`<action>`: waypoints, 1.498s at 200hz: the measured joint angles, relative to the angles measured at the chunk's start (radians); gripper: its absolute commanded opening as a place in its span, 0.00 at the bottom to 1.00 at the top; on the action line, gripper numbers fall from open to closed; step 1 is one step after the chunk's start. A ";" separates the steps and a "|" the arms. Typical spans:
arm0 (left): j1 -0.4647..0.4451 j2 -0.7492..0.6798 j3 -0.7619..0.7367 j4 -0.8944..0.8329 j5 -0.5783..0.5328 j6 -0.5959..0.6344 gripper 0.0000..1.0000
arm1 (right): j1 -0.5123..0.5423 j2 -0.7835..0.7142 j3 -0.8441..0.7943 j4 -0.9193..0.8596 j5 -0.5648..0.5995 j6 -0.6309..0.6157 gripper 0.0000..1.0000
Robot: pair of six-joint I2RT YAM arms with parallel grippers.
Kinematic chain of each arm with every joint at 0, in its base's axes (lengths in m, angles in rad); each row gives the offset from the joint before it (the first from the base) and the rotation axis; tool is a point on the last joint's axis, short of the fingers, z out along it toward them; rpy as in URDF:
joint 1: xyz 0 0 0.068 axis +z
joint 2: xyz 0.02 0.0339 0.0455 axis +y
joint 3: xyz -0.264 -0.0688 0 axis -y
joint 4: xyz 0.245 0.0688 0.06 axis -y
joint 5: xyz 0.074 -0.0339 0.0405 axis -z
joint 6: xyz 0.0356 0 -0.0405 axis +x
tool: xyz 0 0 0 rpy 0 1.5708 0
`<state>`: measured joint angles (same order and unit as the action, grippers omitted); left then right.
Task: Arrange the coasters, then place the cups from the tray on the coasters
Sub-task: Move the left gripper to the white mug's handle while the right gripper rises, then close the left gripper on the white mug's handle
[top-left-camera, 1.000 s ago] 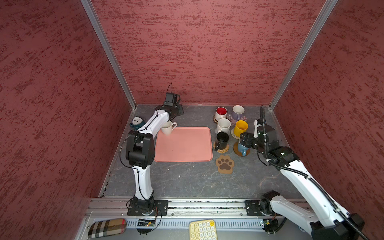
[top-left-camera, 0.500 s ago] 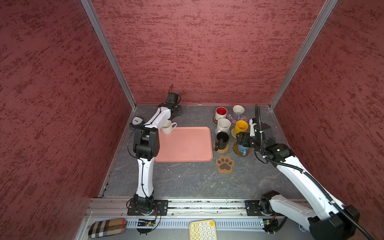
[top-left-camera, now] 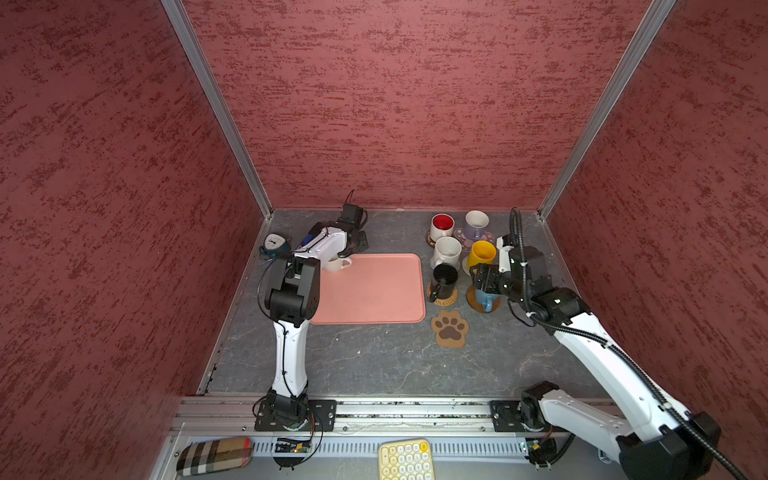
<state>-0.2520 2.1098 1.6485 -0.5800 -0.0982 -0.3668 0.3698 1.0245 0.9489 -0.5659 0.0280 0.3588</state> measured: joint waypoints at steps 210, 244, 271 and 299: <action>-0.029 -0.729 -0.592 0.019 -0.084 -0.072 0.72 | 0.050 0.055 0.021 0.047 -0.051 0.001 0.86; -0.023 -0.708 -0.635 0.022 -0.084 -0.078 0.72 | 0.076 0.094 0.027 0.077 -0.051 0.005 0.86; 0.000 -0.662 -0.635 0.048 -0.084 -0.079 0.66 | 0.086 0.097 0.027 0.090 -0.051 0.008 0.86; 0.028 -0.599 -0.635 0.072 -0.083 -0.072 0.60 | 0.088 0.103 0.027 0.098 -0.051 0.009 0.86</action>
<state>-0.2237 1.5105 1.0134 -0.5076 -0.1810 -0.4389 0.4576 1.1271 0.9760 -0.4683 -0.0235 0.3676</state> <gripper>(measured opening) 0.619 0.860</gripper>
